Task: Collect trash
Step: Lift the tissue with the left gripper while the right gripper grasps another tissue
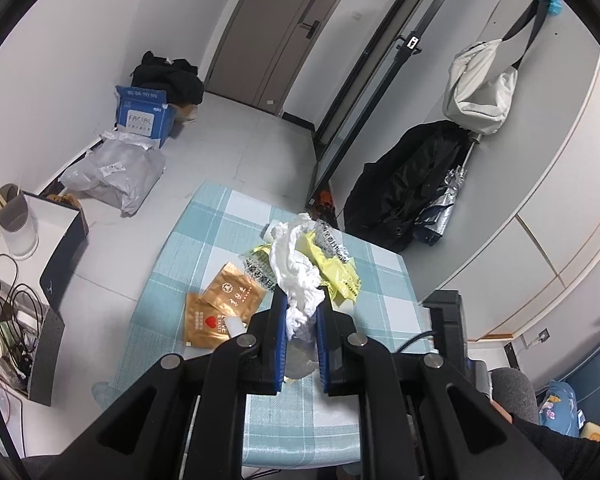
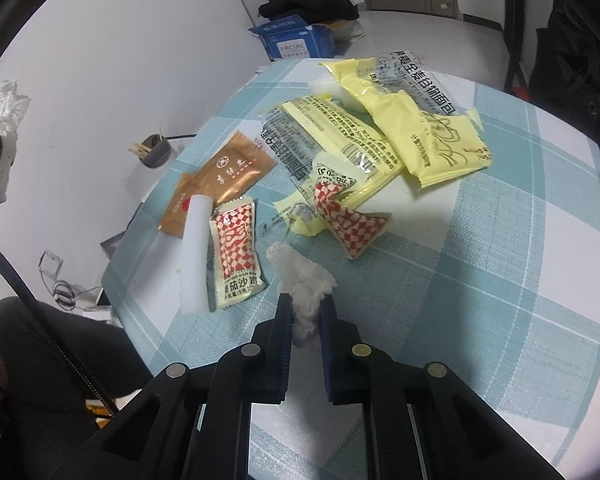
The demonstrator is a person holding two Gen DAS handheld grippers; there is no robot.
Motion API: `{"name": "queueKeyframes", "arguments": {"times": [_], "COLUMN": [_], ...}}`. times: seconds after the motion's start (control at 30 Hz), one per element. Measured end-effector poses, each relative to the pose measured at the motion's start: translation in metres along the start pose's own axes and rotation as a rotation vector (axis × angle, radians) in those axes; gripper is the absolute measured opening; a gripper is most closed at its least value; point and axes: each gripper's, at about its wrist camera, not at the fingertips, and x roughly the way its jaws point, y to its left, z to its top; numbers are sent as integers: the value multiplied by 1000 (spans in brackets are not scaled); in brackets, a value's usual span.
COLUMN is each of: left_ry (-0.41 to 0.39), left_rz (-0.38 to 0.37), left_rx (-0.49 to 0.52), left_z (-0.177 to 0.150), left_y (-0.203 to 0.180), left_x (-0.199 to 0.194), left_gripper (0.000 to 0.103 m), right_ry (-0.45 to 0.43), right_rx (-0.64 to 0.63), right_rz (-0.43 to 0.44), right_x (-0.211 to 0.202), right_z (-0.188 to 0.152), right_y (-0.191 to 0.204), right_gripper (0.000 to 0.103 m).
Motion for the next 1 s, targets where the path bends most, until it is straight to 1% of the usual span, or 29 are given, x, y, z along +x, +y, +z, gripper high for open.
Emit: {"name": "queueKeyframes", "arguments": {"times": [0.1, 0.27, 0.43, 0.6, 0.73, 0.9, 1.0], "left_ry": [0, 22, 27, 22, 18, 14, 18], "left_rz": [22, 39, 60, 64, 61, 17, -12], "left_rx": [7, 19, 60, 66, 107, 177, 218], "left_z": [0, -3, -7, -7, -6, -6, -5], "left_y": [-1, -4, -14, -25, -49, -92, -114], "left_x": [3, 11, 12, 11, 17, 21, 23], "left_gripper": [9, 9, 9, 9, 9, 9, 9], "right_ry": [-8, -45, -110, -178, -253, -357, -420], "right_rx": [-9, -16, -5, -17, -8, -13, 6], "right_rz": [3, 8, 26, 35, 41, 25, 8], "right_x": [-4, -26, -62, -100, -138, -190, -223], "right_z": [-1, -3, -5, -10, -12, -17, -25], "right_y": [3, 1, -1, -3, -11, -24, -41], "right_gripper": [11, 11, 11, 11, 11, 11, 11]}}
